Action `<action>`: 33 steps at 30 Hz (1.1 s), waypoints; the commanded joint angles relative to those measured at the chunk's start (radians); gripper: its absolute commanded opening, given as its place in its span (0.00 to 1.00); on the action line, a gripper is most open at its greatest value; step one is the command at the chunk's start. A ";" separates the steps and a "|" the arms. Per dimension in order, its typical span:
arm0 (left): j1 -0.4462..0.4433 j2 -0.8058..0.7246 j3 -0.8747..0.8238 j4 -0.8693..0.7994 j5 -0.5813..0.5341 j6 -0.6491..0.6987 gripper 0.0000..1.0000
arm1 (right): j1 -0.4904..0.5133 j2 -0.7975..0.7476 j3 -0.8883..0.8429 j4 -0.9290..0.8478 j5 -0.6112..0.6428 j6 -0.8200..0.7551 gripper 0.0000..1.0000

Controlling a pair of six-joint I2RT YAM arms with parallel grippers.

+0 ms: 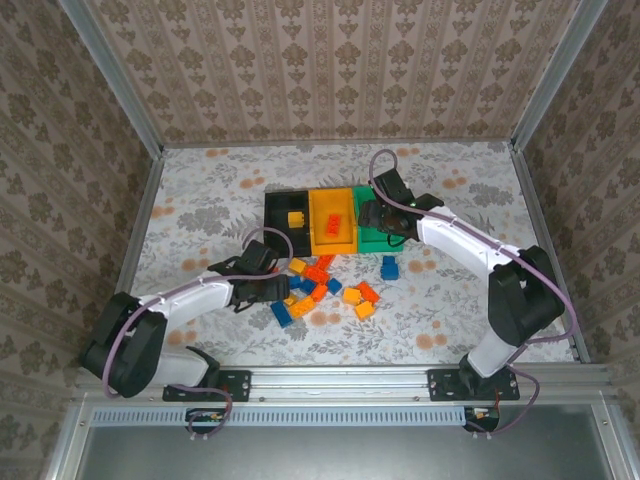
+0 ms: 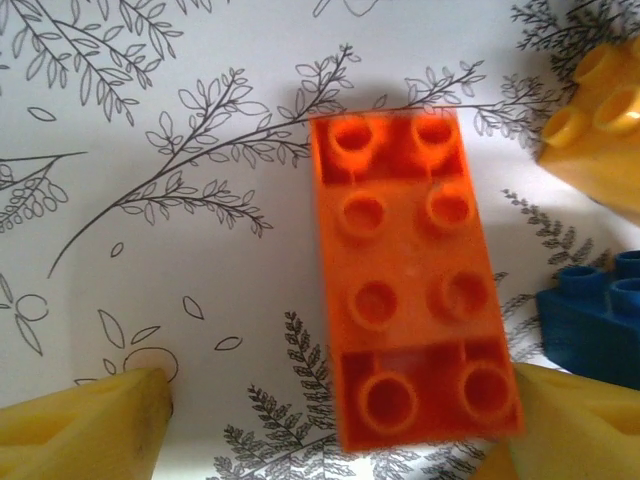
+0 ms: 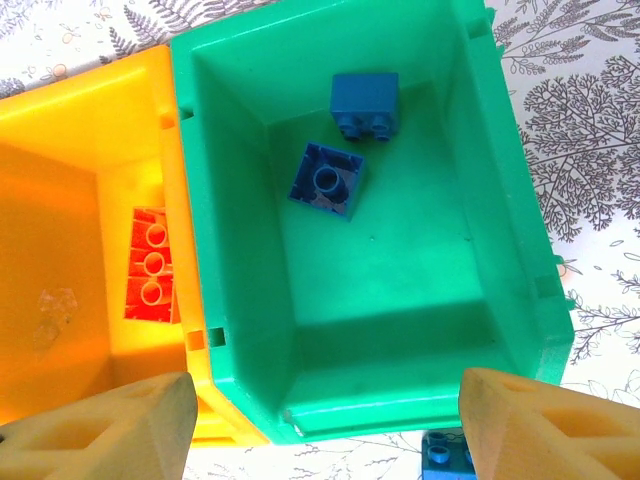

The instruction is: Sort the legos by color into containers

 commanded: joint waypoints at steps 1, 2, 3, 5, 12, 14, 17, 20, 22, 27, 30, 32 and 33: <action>-0.008 0.027 0.028 -0.021 -0.061 0.031 0.83 | -0.001 -0.034 -0.015 0.014 -0.001 0.020 0.71; -0.006 0.032 0.029 -0.019 -0.070 0.033 0.83 | -0.001 -0.035 -0.015 0.014 -0.001 0.021 0.71; -0.006 0.037 0.032 -0.016 -0.073 0.037 0.83 | -0.001 -0.035 -0.015 0.015 -0.001 0.022 0.71; -0.006 0.043 0.040 -0.008 -0.092 0.042 0.82 | -0.001 -0.036 -0.016 0.016 -0.002 0.021 0.71; 0.012 0.092 0.067 0.099 -0.099 0.050 0.78 | -0.001 -0.047 -0.029 0.026 -0.008 0.026 0.71; 0.012 0.107 0.073 0.140 -0.111 0.055 0.76 | -0.002 -0.053 -0.032 0.028 -0.008 0.026 0.71; 0.012 0.116 0.069 0.199 -0.121 0.058 0.76 | -0.002 -0.063 -0.038 0.029 -0.007 0.024 0.71; 0.013 0.113 0.052 0.266 -0.108 0.060 0.78 | -0.005 -0.070 -0.040 0.029 -0.008 0.023 0.71; 0.011 0.100 0.031 0.313 -0.094 0.063 0.80 | -0.008 -0.073 -0.045 0.030 -0.010 0.023 0.71; 0.009 0.070 0.003 0.338 -0.118 0.058 0.78 | -0.011 -0.073 -0.048 0.035 -0.015 0.023 0.71; 0.014 0.103 0.020 0.299 -0.134 0.052 0.72 | -0.011 -0.073 -0.045 0.038 -0.020 0.024 0.71; 0.014 0.114 0.025 0.273 -0.137 0.038 0.71 | -0.011 -0.074 -0.044 0.036 -0.022 0.024 0.71; 0.013 0.115 0.024 0.264 -0.135 0.032 0.71 | -0.011 -0.077 -0.044 0.034 -0.021 0.023 0.71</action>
